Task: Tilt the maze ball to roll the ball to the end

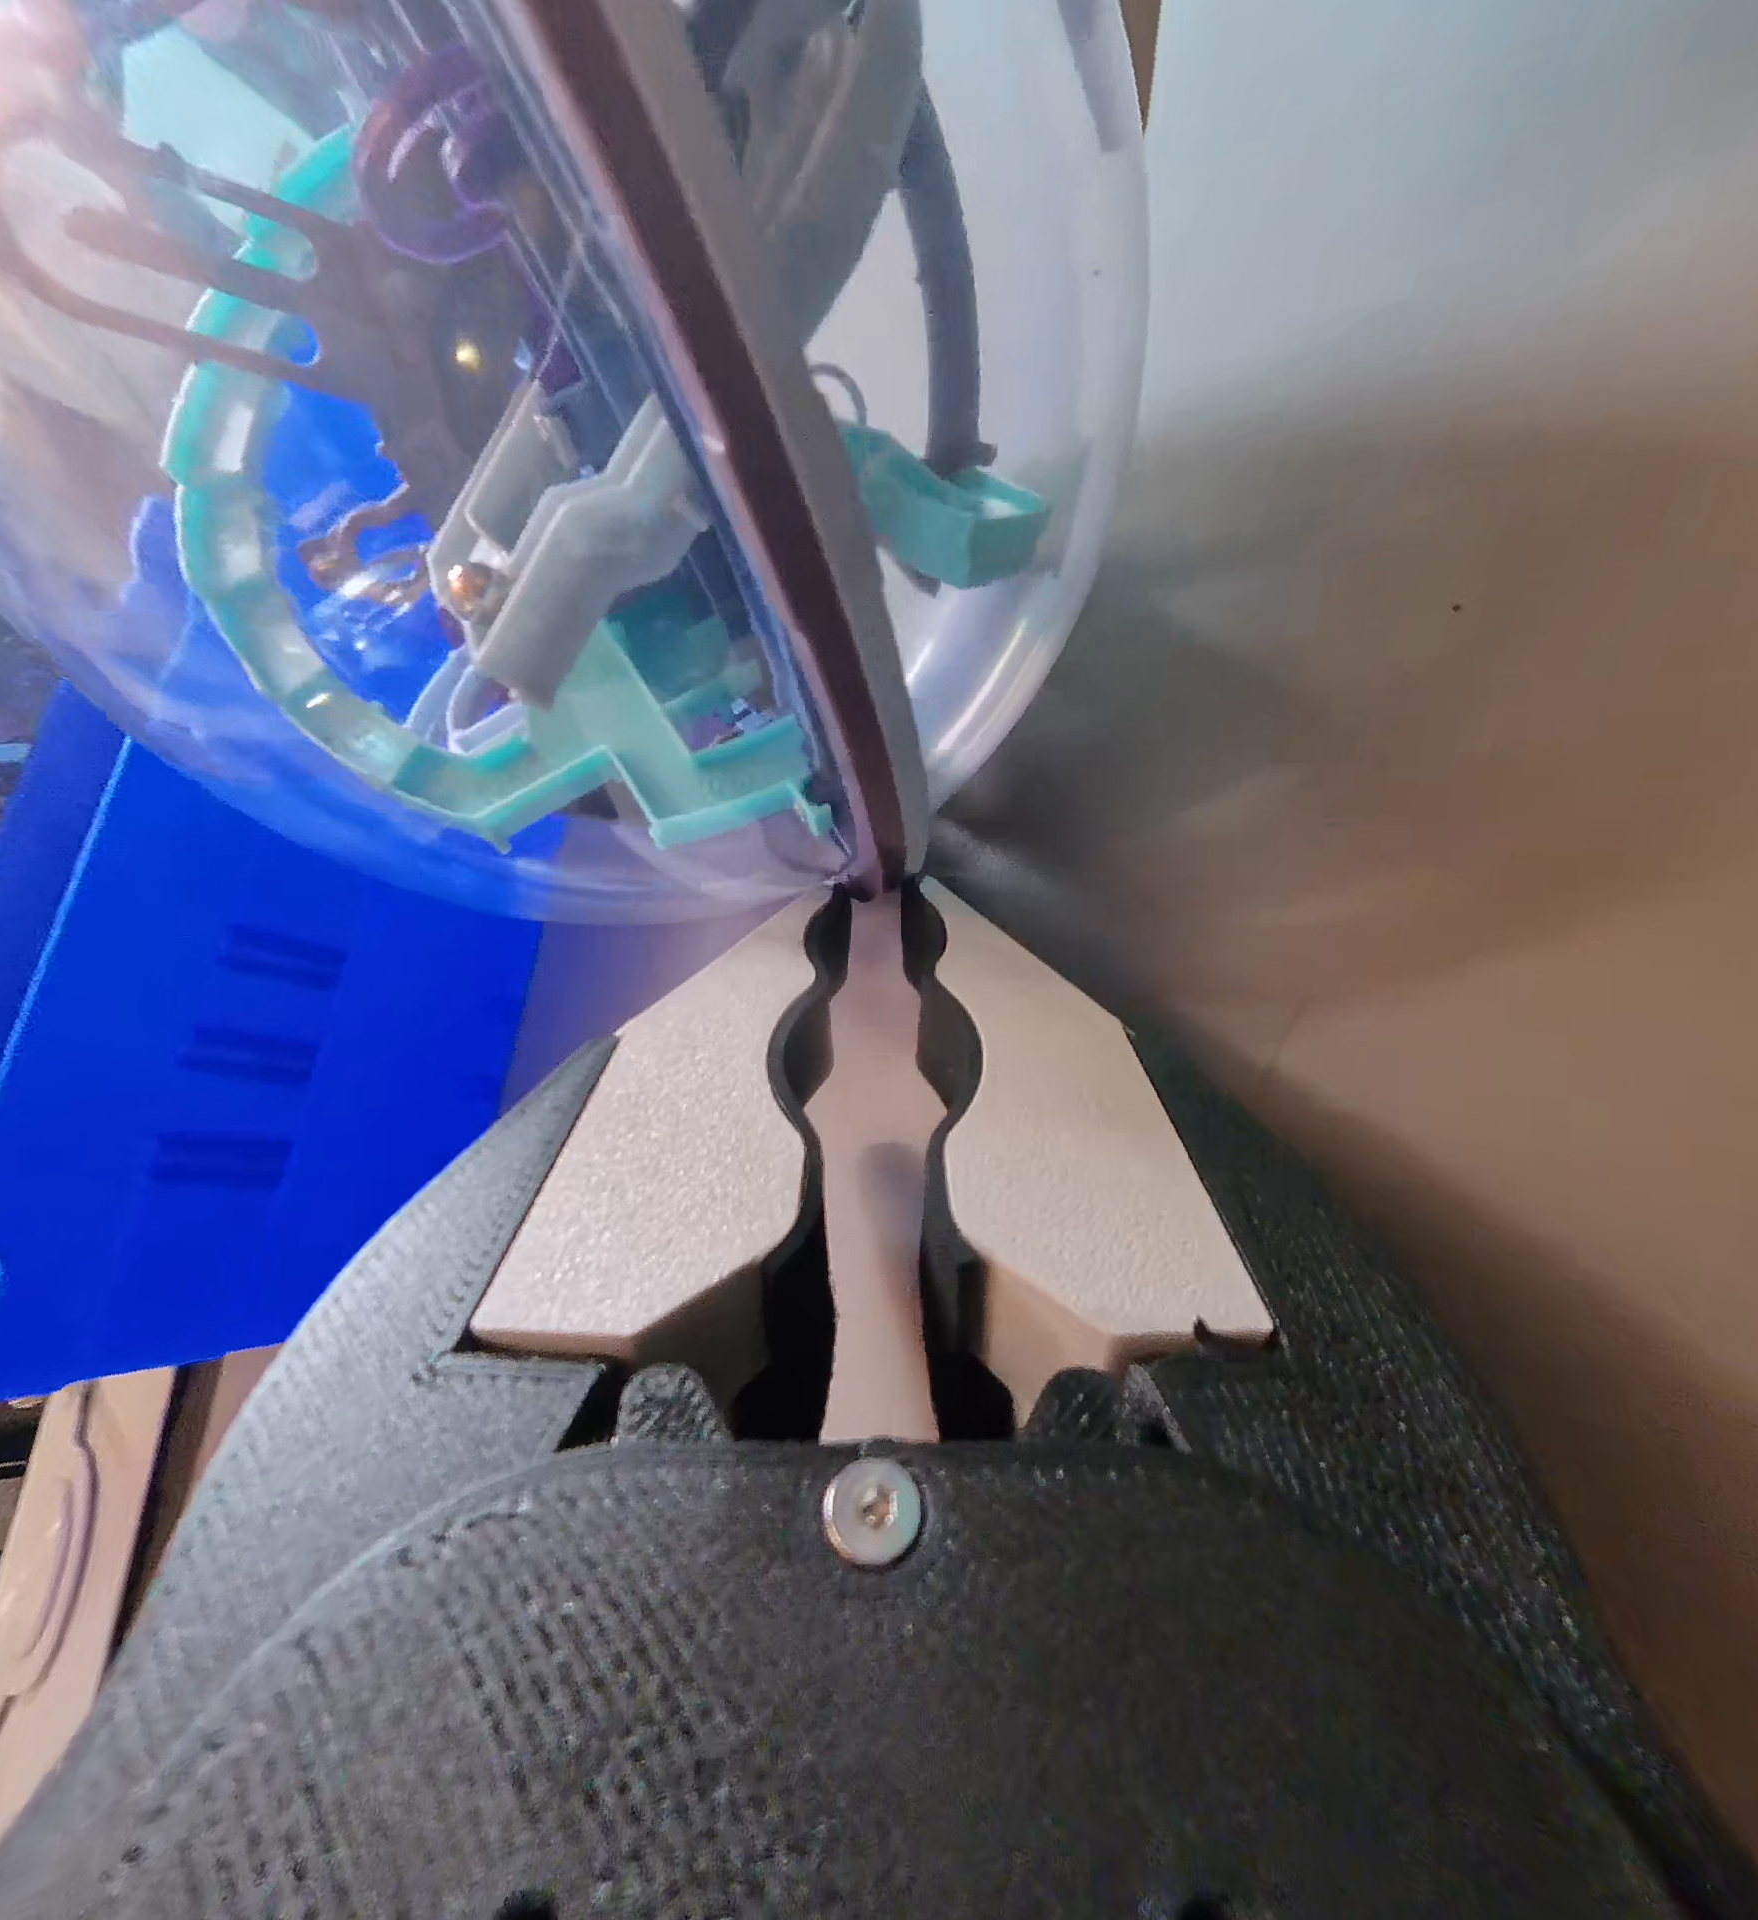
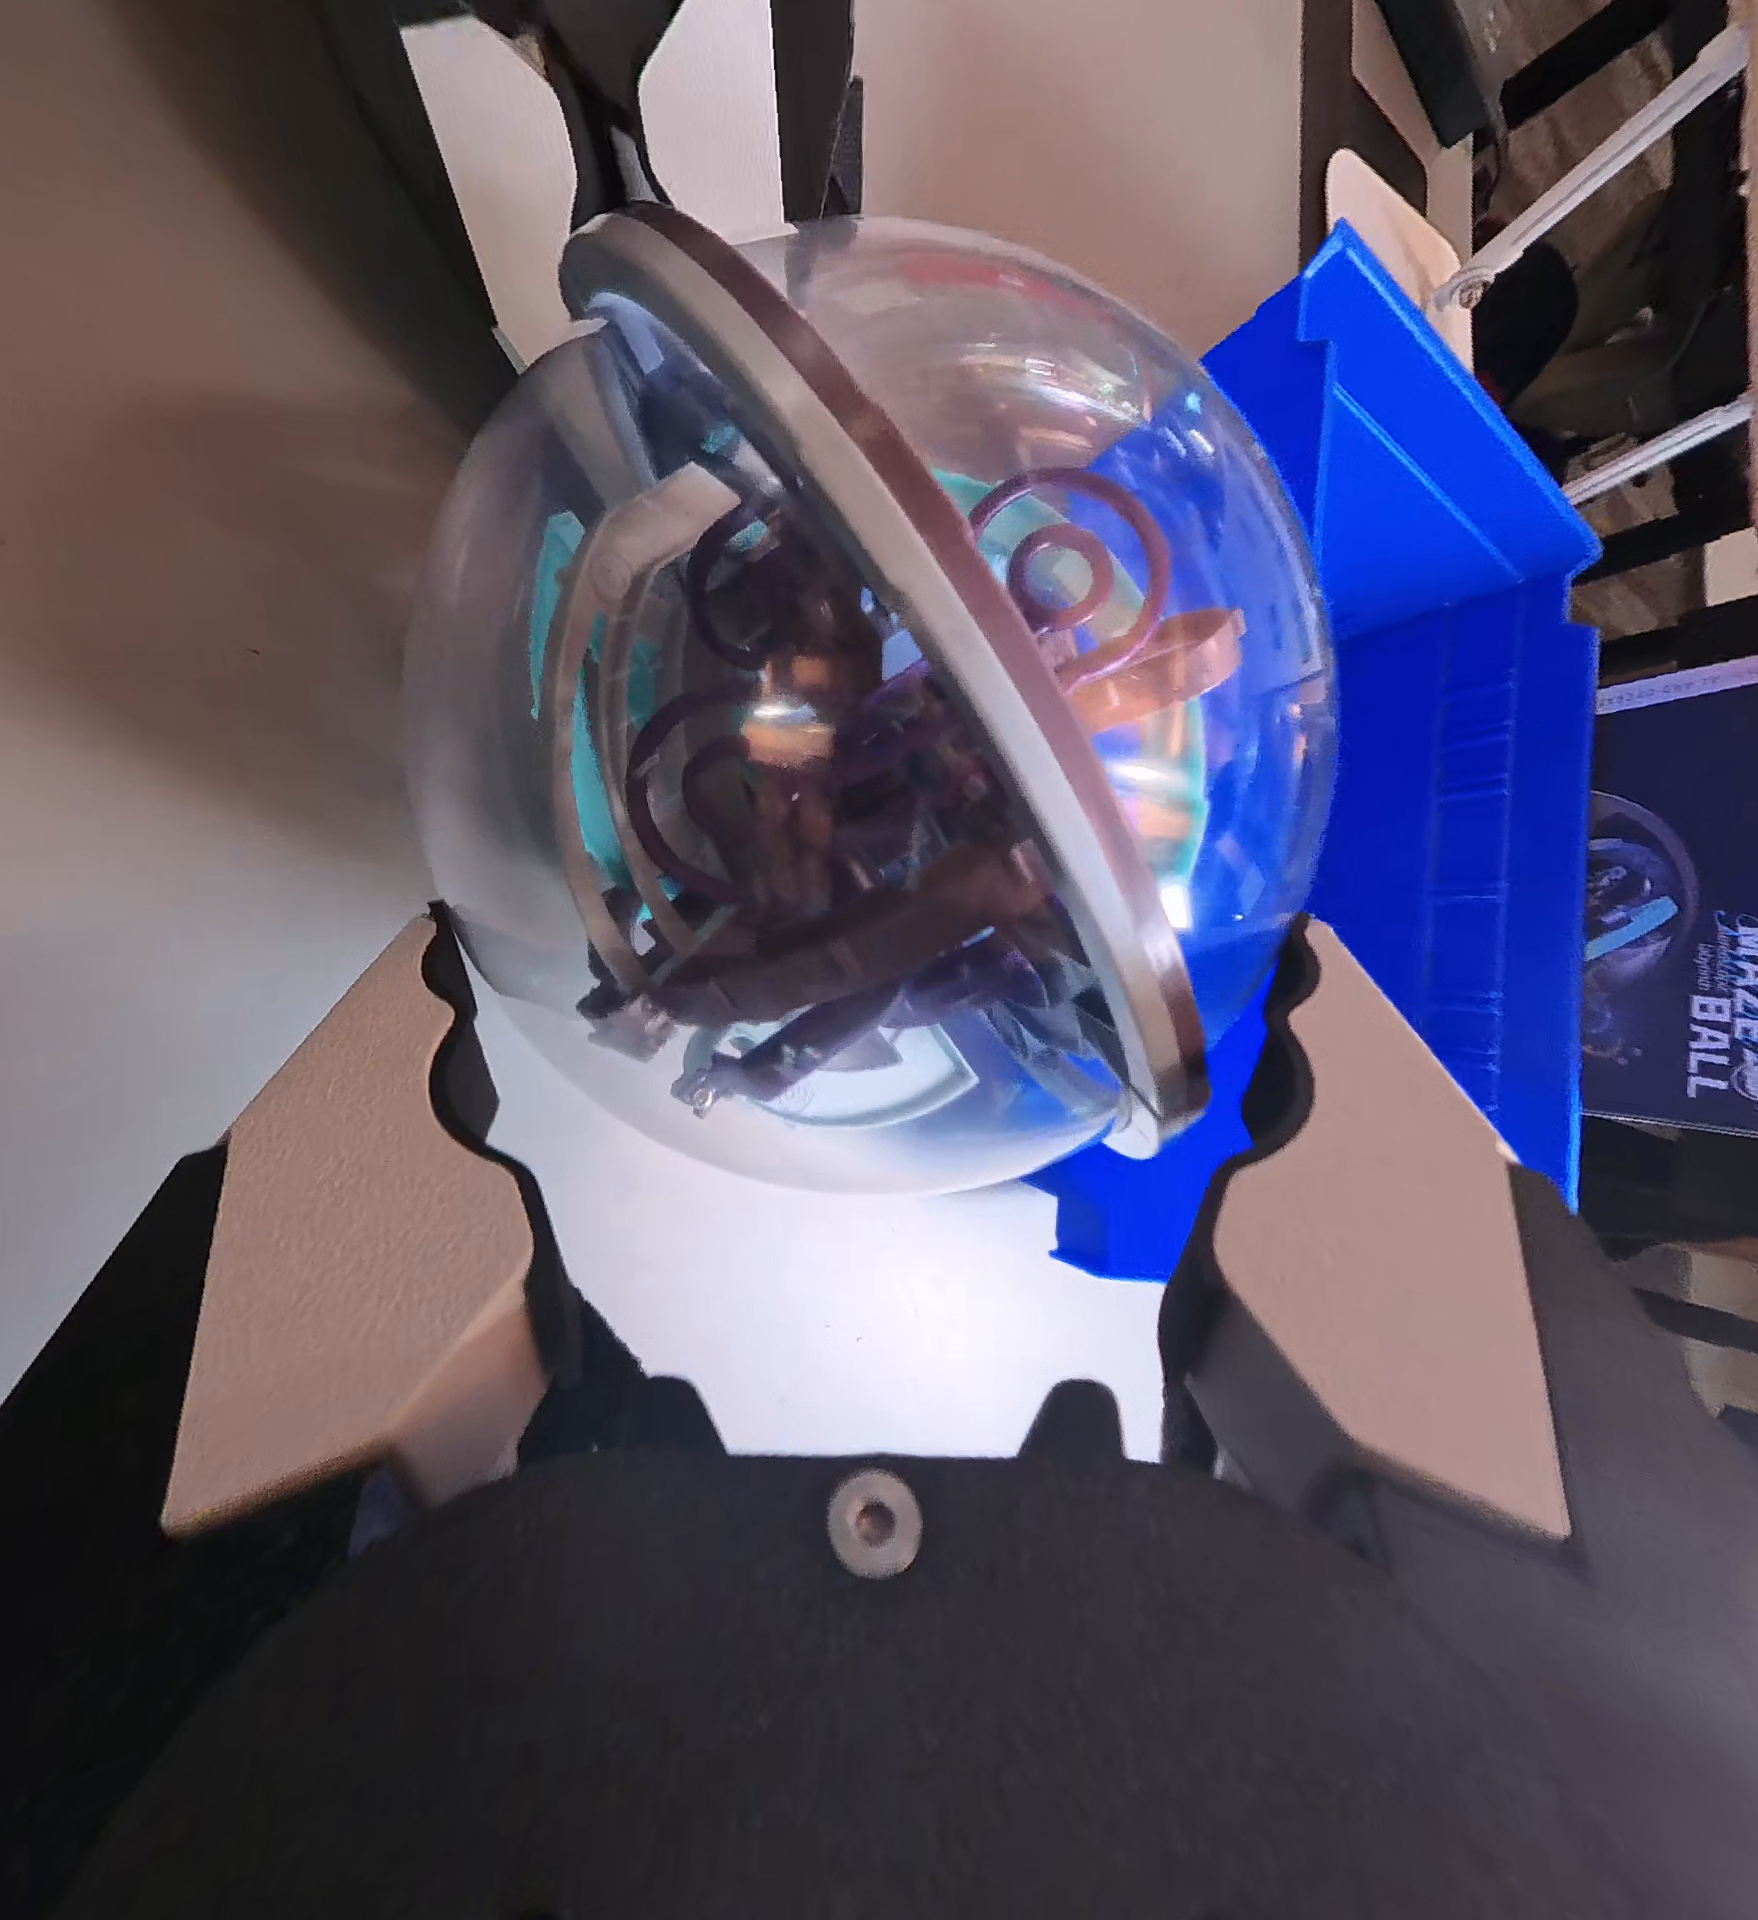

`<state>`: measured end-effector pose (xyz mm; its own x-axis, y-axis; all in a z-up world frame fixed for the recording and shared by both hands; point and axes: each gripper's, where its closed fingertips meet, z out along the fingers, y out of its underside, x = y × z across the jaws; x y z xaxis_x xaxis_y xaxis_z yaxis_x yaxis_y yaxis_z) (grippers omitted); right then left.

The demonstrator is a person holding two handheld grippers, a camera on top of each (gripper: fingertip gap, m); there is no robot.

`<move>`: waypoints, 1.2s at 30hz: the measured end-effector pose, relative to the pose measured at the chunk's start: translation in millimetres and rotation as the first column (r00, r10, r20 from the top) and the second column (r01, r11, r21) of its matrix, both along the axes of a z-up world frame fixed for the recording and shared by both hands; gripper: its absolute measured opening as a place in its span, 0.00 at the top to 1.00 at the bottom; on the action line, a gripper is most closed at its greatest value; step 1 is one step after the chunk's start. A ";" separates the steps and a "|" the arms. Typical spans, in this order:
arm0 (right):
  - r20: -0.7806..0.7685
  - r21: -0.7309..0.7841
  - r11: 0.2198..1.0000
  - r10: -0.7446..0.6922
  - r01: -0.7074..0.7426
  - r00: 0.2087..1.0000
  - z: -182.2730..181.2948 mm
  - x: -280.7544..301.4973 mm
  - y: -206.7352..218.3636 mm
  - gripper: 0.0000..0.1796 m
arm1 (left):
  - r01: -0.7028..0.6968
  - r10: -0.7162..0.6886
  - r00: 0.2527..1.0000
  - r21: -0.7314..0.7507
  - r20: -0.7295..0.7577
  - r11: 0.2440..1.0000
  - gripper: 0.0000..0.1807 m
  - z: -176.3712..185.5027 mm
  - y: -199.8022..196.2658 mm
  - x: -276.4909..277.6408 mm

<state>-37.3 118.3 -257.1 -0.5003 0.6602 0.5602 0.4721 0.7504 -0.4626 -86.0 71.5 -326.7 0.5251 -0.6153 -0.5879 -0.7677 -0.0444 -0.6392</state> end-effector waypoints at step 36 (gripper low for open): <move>0.251 0.309 0.929 0.126 -0.203 0.960 42.0 48.7 24.6 0.96 | 0.062 -0.062 0.998 0.019 0.015 0.998 0.94 2.6 -7.2 9.4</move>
